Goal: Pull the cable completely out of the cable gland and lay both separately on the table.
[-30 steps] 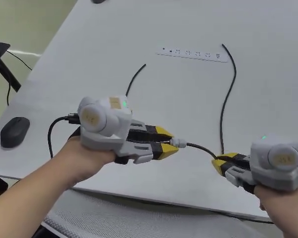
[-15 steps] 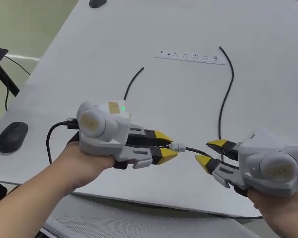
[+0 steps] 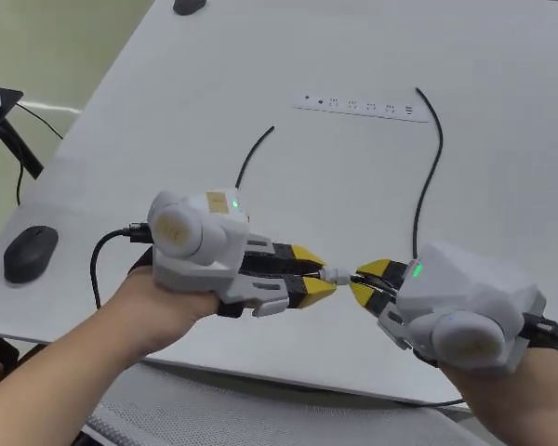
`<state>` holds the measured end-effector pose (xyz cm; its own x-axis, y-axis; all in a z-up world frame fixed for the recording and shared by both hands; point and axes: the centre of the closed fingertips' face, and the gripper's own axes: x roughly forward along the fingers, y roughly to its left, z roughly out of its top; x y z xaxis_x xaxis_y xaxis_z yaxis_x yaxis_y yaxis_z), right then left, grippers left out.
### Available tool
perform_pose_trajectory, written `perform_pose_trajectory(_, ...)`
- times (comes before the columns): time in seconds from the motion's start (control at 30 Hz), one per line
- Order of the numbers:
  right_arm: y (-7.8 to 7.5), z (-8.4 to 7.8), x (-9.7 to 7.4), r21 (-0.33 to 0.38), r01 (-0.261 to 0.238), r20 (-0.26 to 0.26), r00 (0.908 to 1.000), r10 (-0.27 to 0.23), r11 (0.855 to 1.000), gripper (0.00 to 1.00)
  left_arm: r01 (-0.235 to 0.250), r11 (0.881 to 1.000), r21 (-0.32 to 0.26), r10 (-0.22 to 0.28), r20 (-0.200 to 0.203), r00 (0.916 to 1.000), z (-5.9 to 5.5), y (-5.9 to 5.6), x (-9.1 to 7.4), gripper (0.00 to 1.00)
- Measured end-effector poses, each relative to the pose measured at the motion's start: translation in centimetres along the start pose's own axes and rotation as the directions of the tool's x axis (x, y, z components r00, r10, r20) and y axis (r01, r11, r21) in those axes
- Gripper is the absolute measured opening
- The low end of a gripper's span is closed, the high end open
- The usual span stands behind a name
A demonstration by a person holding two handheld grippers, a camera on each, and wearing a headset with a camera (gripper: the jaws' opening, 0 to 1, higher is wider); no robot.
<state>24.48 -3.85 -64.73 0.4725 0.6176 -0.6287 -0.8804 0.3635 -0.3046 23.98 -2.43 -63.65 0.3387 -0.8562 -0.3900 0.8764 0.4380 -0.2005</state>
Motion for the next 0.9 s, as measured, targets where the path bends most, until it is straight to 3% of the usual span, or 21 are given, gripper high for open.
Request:
perform_pose_trajectory(0.33,-0.4,-0.2,-0.2,0.051,-0.002,0.012,0.9999,0.001,0.999,0.01,-0.001,1.0,0.014,0.001,0.004,1.0,0.3,-0.2,0.1,0.15)
perform_pose_trajectory(0.53,-0.8,-0.8,-0.5,0.154,-0.004,0.021,0.9998,0.0,0.988,0.01,-0.001,1.0,0.025,0.001,0.003,1.0,0.6,-0.4,0.7,0.15)
perform_pose_trajectory(0.9,-1.2,-2.1,-0.7,0.213,0.028,0.0,0.9996,-0.029,0.977,0.0,-0.005,1.0,0.024,0.005,0.002,1.0,0.5,-0.5,0.8,0.15)
